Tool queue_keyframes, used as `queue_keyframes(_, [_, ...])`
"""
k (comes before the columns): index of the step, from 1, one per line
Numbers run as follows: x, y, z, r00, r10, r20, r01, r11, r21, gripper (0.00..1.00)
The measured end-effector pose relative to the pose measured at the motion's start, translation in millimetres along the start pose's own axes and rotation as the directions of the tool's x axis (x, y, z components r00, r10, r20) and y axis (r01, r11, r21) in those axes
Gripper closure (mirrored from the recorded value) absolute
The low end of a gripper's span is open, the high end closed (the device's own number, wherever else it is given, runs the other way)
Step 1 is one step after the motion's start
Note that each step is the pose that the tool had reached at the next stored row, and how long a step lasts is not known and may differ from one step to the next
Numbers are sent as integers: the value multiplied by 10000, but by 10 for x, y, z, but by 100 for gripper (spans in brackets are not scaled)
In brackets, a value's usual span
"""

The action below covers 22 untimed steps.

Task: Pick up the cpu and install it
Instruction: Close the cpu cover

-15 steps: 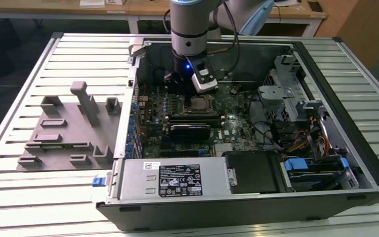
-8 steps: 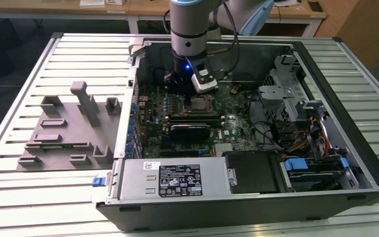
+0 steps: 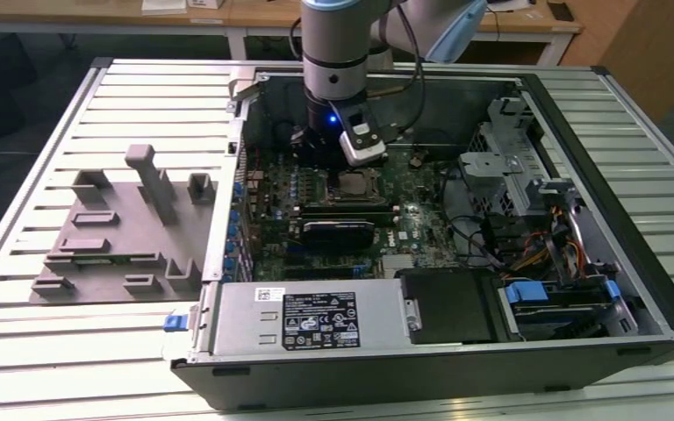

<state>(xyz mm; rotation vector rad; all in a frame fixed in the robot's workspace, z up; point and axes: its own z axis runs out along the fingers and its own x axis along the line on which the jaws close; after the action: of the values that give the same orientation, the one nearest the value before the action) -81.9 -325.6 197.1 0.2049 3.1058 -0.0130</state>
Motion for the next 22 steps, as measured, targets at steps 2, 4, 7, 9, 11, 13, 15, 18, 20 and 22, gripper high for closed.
queue_keyframes(2, [0,0,0,10000,0,0,0,10000,0,89])
queue_keyframes(4, [0,-1,-3,10000,0,1,0,10000,-2,89])
queue_keyframes(7, [-1,0,-24,10000,0,1,0,10000,-2,89])
queue_keyframes(9, [-1,-1,-42,10000,0,1,0,10000,0,89])
queue_keyframes(11, [-1,-1,-59,10000,0,0,0,10000,1,89])
queue_keyframes(13, [-2,-1,-83,10000,0,1,0,10000,-1,89])
queue_keyframes(15, [-3,-1,-116,10000,0,1,0,10000,1,89])
queue_keyframes(18, [-5,-2,-181,10000,0,0,0,10000,1,89])
queue_keyframes(20, [-6,-2,-226,10000,0,1,0,10000,1,89])
queue_keyframes(22, [-7,-2,-267,10000,0,0,0,10000,2,89])
